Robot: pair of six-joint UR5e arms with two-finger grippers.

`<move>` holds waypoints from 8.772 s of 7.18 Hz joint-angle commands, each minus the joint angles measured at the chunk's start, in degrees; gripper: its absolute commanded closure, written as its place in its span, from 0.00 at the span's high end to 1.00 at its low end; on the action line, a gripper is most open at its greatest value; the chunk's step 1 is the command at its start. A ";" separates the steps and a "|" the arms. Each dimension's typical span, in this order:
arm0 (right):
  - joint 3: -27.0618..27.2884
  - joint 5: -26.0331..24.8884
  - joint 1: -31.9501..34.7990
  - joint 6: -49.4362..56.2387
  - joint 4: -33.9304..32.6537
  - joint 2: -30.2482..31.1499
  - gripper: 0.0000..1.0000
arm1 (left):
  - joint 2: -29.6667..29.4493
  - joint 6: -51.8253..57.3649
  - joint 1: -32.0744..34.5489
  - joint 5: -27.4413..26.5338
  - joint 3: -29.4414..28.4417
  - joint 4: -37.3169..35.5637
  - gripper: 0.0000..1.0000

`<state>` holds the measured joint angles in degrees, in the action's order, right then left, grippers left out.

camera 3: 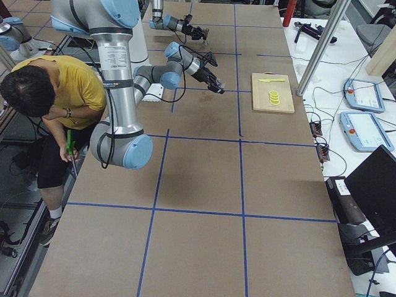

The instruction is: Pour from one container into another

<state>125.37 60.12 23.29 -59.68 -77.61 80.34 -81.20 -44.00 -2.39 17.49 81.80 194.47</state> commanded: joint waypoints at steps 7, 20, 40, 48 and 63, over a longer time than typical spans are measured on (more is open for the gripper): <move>0.31 0.09 0.00 0.00 0.00 -0.18 0.12 | -1.15 -5.57 -1.39 -1.32 -0.86 -0.14 0.00; 0.31 0.44 0.00 0.00 0.00 -0.62 0.13 | -1.07 -2.67 -1.57 -0.88 -0.86 -1.19 0.14; 2.68 2.02 0.70 -0.09 -0.35 -0.36 0.13 | 1.57 5.19 -7.61 -8.68 0.64 6.58 1.00; 3.65 2.72 0.97 -0.18 -0.53 0.08 0.13 | 1.22 40.10 -20.64 -26.01 7.11 38.79 1.00; 3.30 2.64 1.05 -0.09 -0.53 0.17 0.14 | -30.68 85.57 -0.98 -25.84 22.17 34.84 1.00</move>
<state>128.71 62.82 24.35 -59.80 -78.14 80.45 -110.93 40.61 -5.85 -8.42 103.97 229.52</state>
